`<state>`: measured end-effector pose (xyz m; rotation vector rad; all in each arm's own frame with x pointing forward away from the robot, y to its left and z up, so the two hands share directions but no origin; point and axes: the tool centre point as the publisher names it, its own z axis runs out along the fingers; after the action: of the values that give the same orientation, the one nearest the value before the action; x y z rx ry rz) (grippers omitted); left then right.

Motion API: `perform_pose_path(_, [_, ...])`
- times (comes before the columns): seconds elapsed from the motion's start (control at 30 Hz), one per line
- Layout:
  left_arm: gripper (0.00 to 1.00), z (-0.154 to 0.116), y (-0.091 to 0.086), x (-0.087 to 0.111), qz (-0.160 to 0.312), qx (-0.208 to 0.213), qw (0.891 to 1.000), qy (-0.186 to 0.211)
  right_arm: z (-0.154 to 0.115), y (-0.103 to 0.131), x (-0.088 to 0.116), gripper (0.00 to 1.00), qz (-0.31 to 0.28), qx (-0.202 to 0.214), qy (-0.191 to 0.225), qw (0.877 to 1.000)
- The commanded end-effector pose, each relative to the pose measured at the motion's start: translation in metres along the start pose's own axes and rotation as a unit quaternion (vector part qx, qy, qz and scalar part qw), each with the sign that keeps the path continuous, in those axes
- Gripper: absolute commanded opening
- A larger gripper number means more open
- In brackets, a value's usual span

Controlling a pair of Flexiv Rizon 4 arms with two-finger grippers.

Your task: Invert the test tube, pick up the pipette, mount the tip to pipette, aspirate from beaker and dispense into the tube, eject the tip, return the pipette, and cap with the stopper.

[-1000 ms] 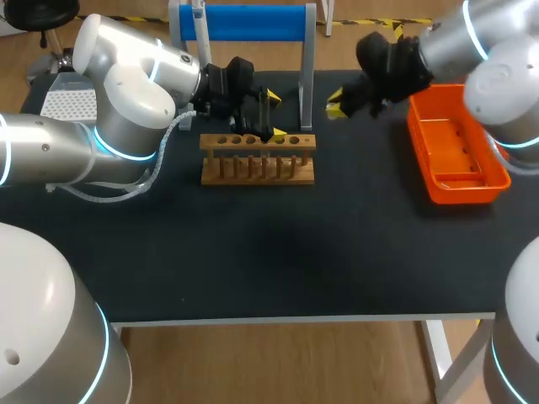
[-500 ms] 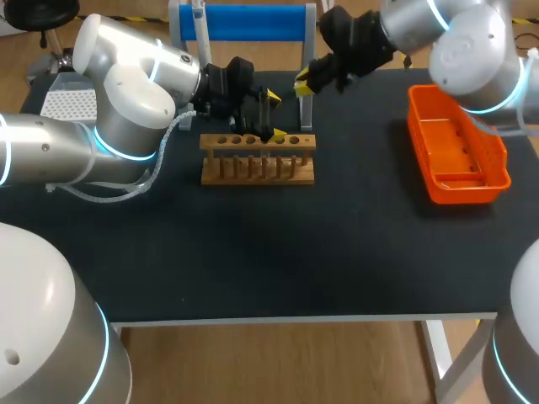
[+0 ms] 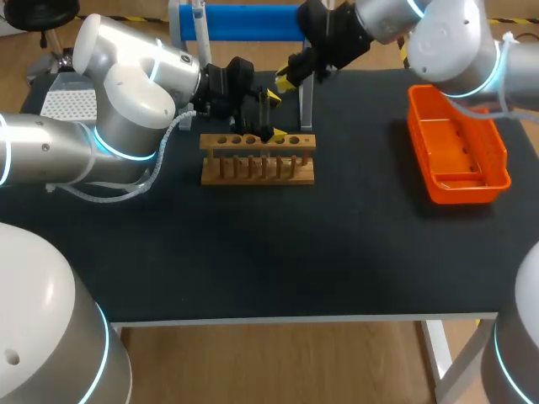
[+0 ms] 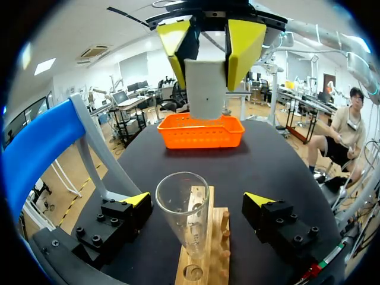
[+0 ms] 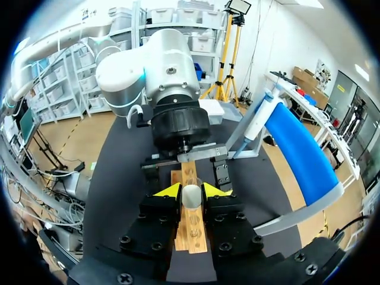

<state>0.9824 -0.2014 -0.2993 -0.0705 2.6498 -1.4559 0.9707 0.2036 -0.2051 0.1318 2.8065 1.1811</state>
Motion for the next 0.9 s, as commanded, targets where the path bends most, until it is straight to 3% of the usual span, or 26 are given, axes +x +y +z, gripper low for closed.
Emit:
perform_pose_path(0.03, [1.00, 0.000, 0.001, -0.001, 0.001, 0.001, 1.000, 0.001, 0.006, 0.005, -0.003, 0.00, 0.000, 0.004, 0.003, 1.000])
perform_pose_path(0.9, [1.00, 0.000, 0.001, -0.001, 0.001, 0.001, 1.000, 0.001, 0.028, 0.012, -0.007, 0.00, -0.001, 0.004, 0.015, 1.000])
